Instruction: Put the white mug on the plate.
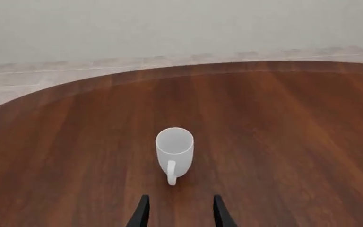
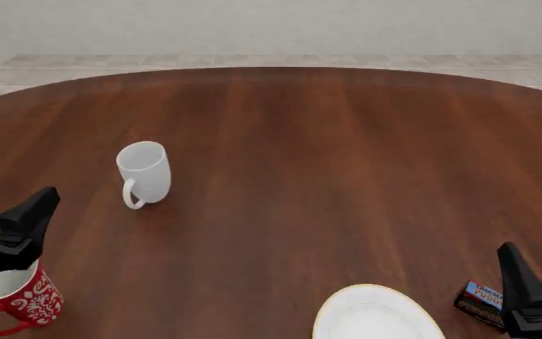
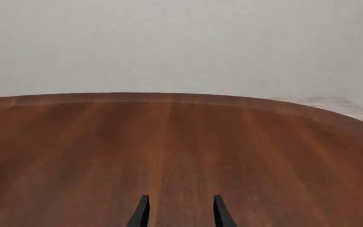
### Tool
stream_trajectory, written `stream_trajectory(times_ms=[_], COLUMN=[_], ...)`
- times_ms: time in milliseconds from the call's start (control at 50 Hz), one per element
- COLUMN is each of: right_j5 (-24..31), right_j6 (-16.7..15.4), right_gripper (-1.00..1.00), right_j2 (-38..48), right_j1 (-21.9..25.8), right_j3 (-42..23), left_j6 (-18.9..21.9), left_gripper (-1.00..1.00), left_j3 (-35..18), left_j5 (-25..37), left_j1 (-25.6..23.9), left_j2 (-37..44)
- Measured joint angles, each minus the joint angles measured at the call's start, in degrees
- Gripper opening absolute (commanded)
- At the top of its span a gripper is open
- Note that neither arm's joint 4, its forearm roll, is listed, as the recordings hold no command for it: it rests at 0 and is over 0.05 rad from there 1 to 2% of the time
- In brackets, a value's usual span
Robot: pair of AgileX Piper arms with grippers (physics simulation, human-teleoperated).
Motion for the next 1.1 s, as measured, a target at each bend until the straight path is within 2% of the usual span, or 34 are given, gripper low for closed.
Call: stream_trajectory(times_ms=[280,500,1100], right_j5=[-0.04,-0.51,-1.12], right_j6=[0.02,0.04,0.04], right_gripper=[1.0,1.0,1.0], right_j2=[-0.08,0.32,0.97], right_j1=[0.0,0.0,0.0], right_j3=[0.14,0.25,0.19], left_j6=[-2.45,-4.55,1.02], left_gripper=[1.0,1.0,1.0], left_j3=[-6.32,-9.02,-17.09], left_j5=[3.38,3.67,8.56], left_j1=[-1.54,-1.8,0.37], left_j2=[8.23,15.52,33.26])
